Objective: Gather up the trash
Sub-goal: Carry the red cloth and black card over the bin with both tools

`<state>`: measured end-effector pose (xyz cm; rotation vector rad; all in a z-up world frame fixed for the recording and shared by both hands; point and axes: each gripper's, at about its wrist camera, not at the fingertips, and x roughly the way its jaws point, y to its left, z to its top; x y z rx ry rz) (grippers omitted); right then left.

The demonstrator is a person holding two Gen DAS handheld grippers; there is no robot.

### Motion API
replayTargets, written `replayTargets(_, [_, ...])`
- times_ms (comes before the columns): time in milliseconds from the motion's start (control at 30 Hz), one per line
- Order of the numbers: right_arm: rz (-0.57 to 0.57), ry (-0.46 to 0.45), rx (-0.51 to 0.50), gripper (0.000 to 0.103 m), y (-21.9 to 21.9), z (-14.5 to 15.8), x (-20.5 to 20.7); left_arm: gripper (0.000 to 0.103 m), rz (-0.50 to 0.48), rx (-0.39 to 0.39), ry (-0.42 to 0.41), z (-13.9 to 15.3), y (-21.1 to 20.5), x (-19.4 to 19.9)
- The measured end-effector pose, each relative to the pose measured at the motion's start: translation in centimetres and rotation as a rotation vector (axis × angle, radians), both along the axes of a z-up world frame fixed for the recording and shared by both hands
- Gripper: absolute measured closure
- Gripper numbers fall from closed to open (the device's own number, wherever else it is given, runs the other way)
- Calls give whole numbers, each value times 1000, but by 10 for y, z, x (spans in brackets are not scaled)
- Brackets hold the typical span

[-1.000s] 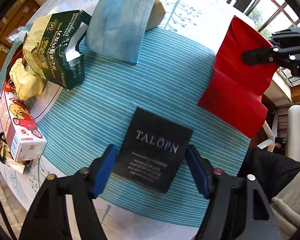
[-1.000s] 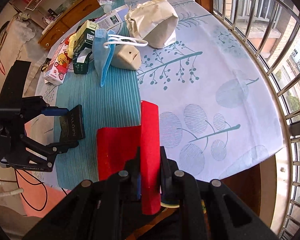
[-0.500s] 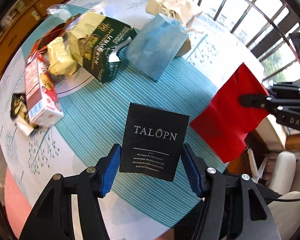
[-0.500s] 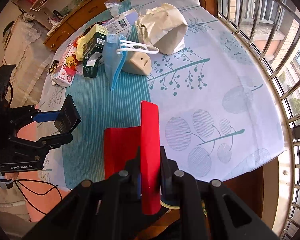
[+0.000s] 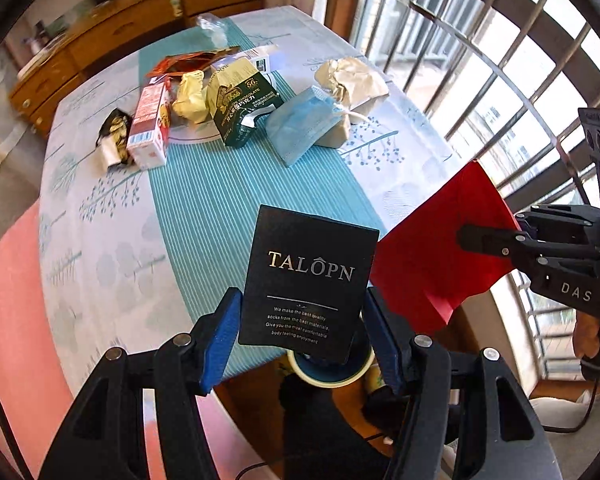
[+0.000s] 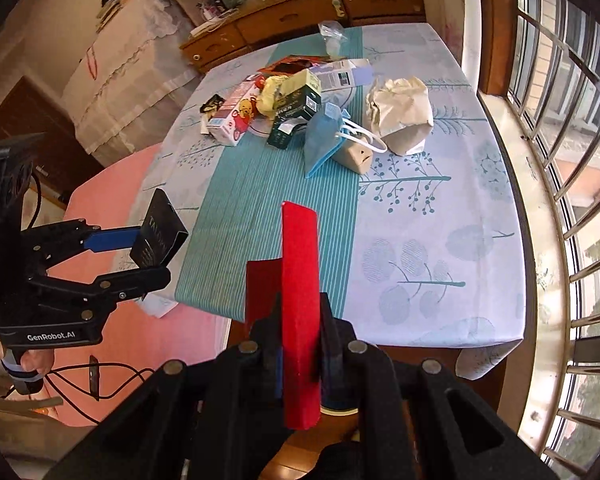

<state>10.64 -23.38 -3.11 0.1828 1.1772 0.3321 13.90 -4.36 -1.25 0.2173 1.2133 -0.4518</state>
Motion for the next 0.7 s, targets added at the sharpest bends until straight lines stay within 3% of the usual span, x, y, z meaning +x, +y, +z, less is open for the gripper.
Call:
replayTargets(267, [70, -26, 27, 90, -32, 13, -51, 44, 98, -24, -30, 4, -37, -77])
replayTargets(467, [81, 42, 45, 90, -45, -8, -79, 44, 138, -28, 10, -13, -55, -120])
replayTargets(700, [83, 118, 46, 90, -37, -45, -100, 44, 160, -19, 87, -48, -61, -142])
